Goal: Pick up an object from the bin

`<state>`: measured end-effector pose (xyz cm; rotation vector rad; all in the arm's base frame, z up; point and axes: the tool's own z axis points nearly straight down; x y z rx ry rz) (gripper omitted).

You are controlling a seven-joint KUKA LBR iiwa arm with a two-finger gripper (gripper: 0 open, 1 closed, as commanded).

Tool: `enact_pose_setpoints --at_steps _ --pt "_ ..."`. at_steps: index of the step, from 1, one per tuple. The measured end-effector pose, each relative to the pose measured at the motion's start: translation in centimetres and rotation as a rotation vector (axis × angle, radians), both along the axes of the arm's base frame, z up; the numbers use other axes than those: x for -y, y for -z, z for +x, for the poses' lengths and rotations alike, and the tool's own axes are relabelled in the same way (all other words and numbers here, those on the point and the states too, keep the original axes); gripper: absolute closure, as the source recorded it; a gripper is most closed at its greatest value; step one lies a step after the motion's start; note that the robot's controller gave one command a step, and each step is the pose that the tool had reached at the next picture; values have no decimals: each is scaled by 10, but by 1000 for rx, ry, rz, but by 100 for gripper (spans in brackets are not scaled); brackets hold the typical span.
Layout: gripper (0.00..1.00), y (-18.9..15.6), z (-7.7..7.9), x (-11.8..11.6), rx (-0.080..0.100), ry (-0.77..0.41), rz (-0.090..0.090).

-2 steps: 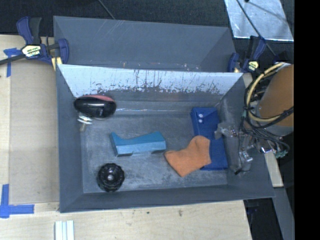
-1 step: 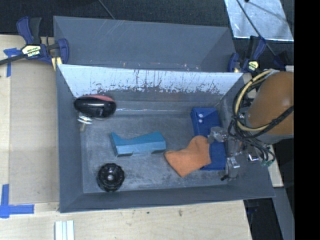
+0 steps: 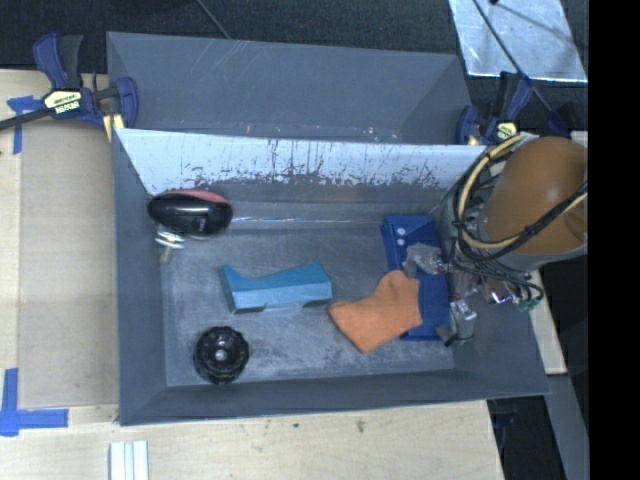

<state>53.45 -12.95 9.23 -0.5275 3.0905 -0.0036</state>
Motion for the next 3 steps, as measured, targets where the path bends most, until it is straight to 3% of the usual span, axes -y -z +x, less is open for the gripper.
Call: enact_pose_setpoints --at_steps 1,3 --pt "100 22 -47 -59 1 163 3" --pt "100 19 -49 -59 -5 163 2"
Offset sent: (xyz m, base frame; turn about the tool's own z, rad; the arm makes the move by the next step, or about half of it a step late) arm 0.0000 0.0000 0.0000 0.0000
